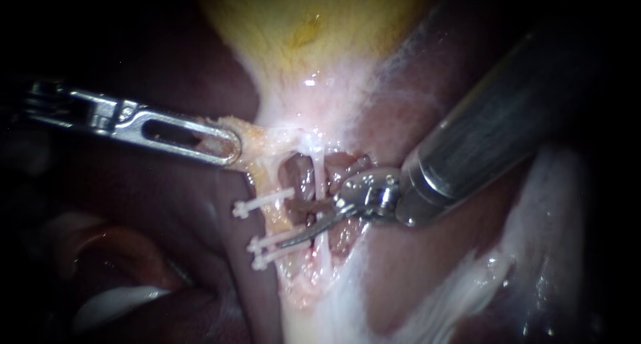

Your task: Go to the cutting position left tube

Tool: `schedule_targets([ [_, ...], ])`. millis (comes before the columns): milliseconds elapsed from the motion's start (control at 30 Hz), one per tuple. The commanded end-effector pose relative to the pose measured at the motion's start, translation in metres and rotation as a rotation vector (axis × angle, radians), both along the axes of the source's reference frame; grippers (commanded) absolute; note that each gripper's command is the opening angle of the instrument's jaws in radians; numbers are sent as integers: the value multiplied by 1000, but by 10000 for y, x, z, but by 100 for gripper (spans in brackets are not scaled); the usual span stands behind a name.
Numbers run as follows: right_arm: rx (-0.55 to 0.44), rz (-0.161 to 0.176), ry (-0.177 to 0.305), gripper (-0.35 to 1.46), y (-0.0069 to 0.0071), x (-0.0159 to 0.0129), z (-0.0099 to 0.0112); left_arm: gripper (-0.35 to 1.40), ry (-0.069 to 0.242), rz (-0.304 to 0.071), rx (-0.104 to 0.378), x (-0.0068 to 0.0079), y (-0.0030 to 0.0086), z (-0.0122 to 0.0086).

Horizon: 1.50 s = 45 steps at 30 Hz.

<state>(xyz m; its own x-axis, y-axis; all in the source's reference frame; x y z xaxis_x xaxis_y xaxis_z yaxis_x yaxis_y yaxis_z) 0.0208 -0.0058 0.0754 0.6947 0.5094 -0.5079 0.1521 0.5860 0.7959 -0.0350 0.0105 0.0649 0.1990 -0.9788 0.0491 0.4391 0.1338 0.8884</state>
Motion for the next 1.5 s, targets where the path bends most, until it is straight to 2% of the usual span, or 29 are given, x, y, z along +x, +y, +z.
schedule_targets([
  [33,6,0,7,128,0,1,0,-35,0,0,0,0,0,0],
  [367,60,-3,36,126,-1,21,-2,-35,0,0,0,0,0,0],
  [767,107,5,67,125,-11,48,15,-35,0,0,0,0,0,0],
  [933,126,29,87,125,-8,59,18,-35,0,0,0,0,0,0],
  [1233,164,91,112,125,-3,71,21,-35,0,0,0,0,0,0],
  [1500,185,113,120,123,-3,74,24,-35,0,0,0,-1,0,0],
])
